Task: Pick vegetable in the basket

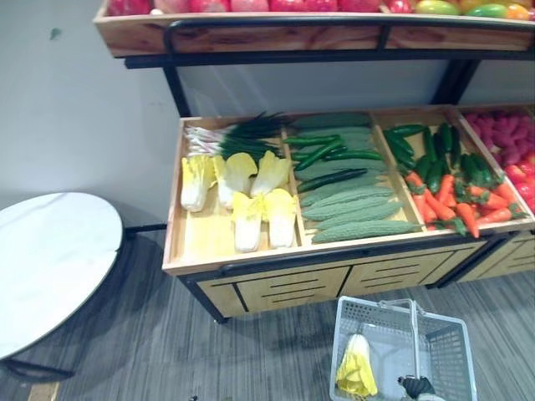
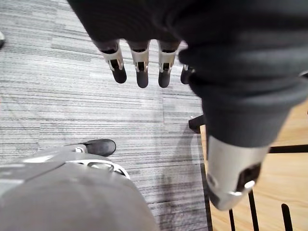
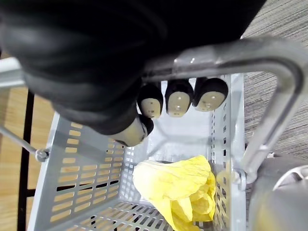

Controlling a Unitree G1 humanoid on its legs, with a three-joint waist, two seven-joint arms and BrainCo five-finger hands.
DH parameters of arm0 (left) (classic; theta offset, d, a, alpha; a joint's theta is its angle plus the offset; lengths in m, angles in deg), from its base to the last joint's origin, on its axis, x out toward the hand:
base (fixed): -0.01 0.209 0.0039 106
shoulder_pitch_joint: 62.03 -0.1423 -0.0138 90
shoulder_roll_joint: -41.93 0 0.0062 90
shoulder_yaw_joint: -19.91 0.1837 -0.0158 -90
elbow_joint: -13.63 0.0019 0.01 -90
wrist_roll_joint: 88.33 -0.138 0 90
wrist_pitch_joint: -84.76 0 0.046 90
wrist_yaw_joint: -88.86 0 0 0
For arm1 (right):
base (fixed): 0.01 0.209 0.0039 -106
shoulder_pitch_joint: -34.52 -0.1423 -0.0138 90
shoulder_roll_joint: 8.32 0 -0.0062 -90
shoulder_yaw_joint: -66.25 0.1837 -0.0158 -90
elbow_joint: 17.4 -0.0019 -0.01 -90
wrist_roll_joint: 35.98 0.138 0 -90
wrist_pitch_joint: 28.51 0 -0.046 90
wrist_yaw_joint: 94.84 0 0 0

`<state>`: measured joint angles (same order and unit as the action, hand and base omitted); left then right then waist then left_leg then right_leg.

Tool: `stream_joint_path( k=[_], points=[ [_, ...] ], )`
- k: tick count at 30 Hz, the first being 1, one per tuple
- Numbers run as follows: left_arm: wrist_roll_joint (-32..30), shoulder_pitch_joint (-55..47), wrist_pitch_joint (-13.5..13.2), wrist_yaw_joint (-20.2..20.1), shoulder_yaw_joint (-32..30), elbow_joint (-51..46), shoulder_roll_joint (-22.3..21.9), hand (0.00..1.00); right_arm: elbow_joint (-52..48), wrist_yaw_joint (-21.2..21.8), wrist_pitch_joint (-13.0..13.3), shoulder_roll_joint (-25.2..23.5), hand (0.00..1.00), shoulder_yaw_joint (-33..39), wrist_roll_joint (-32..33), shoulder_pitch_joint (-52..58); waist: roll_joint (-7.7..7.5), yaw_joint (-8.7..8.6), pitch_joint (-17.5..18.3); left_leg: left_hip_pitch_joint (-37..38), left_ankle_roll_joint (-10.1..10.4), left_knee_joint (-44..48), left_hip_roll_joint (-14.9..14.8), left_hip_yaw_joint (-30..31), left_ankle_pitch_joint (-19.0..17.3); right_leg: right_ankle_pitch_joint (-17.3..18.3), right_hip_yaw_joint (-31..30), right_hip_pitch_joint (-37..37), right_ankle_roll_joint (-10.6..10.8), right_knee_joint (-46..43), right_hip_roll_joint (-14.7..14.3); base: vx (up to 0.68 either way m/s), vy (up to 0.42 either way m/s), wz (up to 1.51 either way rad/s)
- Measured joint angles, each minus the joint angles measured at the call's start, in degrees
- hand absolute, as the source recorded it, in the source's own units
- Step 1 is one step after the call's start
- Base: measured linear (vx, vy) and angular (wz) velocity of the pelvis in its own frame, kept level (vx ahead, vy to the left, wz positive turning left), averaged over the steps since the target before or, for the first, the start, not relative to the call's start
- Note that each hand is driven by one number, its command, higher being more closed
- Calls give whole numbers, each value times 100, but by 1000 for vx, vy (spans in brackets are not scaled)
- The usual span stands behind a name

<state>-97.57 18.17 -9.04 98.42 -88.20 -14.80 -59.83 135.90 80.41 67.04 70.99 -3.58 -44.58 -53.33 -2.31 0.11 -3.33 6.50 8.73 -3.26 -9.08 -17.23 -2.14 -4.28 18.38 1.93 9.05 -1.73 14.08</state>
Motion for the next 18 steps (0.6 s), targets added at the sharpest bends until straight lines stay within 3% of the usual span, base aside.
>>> stream_joint_path(
  k=[3,5,7,8,9,10,12,13,15,16,17,18],
  points=[
    [3,7,1,-4,168,6,44,0,-117,-4,95,-21,100,194,146,9,2,-11,-101,73,-12,174,-12,-429,-210,8,-523,493,-46,-736,41,-93,47,-77],
    [1,54,1,-7,215,10,85,0,-177,-10,100,-77,100,205,252,34,-29,-45,-126,79,-54,197,-7,-707,-313,-193,-772,791,-199,-904,-8,-89,57,-82],
    [-2,183,1,-12,184,11,122,0,-251,-15,101,-179,100,196,303,21,-94,-109,-256,134,-184,297,-4,-1107,-326,-788,-683,902,-343,-655,-107,-78,63,-94],
    [-16,223,0,-15,178,10,130,0,-296,-14,100,-190,100,176,302,-1,-90,-95,-311,168,-296,333,-13,-1360,-324,-1267,-551,870,-539,-227,-222,-150,54,-127],
    [-62,248,-9,-30,115,15,72,0,-366,0,90,-212,100,139,294,-73,55,-27,-424,174,-403,376,-167,-1838,-305,-1495,-71,799,-836,-6,-266,-216,57,-144],
    [-66,336,-5,-44,79,-69,54,0,-411,-6,102,-217,100,192,292,-63,37,-23,-500,179,-412,420,-163,-2068,-310,-224,900,983,-1136,-1512,43,-181,41,-122],
    [-65,327,-44,-75,86,-97,58,0,-381,-7,80,-171,100,193,255,-74,6,-2,-537,334,-427,480,-163,-2459,-313,829,1721,844,-1210,-3192,467,-69,50,-106],
    [-63,249,-50,-91,86,-92,54,0,-362,0,65,-175,100,190,236,-77,2,6,-536,412,-427,489,-165,-2774,-312,1092,1982,615,-1205,-3564,608,-58,15,-121],
    [-57,211,-51,-106,75,-83,54,0,-257,12,74,-203,100,187,220,-82,-26,1,-534,482,-417,529,-153,-3154,-307,1269,2082,469,-1068,-3583,704,-30,-55,-137],
    [-55,244,-41,-119,-74,-35,62,0,-150,9,63,-182,100,193,175,-126,-90,15,-529,451,-417,695,-128,-3613,-319,1326,2253,591,-1073,-3119,463,-37,-126,-172],
    [-53,247,-40,-124,-122,8,22,0,-156,8,60,-170,100,174,172,-128,-31,18,-516,375,-423,685,-207,-3751,-327,1278,2172,584,-1071,-2679,168,-120,-172,-212],
    [-54,205,-53,-144,-145,17,-35,0,-171,-1,60,-84,100,177,170,-177,240,44,-436,318,-440,473,-380,-4035,-314,1242,1918,451,-1007,-1573,-403,-107,-237,-153]
  ],
)
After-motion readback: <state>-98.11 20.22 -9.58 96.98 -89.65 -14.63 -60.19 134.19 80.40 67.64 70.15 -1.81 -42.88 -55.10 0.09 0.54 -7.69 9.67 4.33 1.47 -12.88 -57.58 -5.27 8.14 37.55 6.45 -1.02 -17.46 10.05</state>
